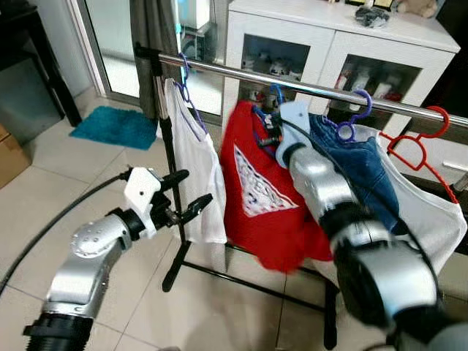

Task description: Hang hanger

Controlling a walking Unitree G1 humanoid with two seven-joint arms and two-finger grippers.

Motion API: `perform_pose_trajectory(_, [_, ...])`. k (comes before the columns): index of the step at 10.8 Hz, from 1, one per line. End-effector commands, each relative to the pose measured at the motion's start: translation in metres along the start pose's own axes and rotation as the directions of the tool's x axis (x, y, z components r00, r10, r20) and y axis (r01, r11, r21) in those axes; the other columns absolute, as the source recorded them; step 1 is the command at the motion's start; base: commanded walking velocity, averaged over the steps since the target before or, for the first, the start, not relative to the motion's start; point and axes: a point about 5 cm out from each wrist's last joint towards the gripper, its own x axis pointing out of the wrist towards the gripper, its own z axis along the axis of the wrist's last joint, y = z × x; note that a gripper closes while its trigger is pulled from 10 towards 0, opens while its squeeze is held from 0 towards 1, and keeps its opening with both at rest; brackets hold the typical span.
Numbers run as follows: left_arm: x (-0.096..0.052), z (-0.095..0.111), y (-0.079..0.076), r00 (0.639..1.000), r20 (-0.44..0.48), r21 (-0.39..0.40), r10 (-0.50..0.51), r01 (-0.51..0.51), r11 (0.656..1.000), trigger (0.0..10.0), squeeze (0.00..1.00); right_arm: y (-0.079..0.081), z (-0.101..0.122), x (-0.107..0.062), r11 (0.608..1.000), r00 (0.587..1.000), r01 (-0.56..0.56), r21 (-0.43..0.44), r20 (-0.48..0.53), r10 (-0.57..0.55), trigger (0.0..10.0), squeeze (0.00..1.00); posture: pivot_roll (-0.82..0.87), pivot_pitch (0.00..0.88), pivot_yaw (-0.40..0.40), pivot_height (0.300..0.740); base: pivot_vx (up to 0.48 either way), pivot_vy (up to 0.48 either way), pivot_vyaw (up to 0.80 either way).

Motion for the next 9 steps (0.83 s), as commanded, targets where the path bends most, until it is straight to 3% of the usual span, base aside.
perform_pose_trajectory(1, [-0.003,0.002,-0.001,1.000,-0.003,-0.003,-0.009,0.009,1.000,10.0,0.00,-0.006,0.014,0.003,0.999,0.999,0.039,0.022,0.029,-0.040,10.0,0.00,0.08,0.000,-0.061,0.740,0.000,0.000,0.00])
perform_pose_trajectory(3, [-0.007,0.001,-0.003,1.000,-0.019,-0.005,-0.019,0.019,1.000,10.0,0.00,-0.013,0.026,0.005,0.993,0.996,0.075,0.089,0.049,-0.080,10.0,0.00,0.08,0.000,-0.057,0.740,0.000,0.000,0.00])
perform_pose_trajectory(6, [-0.010,0.002,-0.006,0.998,-0.038,-0.010,-0.039,0.039,0.999,10.0,0.00,-0.013,0.030,0.007,0.990,0.993,0.117,0.076,0.008,-0.118,10.0,0.00,0.08,0.008,-0.047,0.740,0.000,0.000,0.00])
perform_pose_trajectory(9, [-0.022,0.008,-0.012,0.996,-0.065,-0.003,-0.063,0.063,0.998,10.0,0.00,-0.011,0.040,0.009,0.982,0.987,0.158,0.100,-0.016,-0.157,10.0,0.00,0.11,0.087,-0.058,0.740,0.000,0.000,0.00])
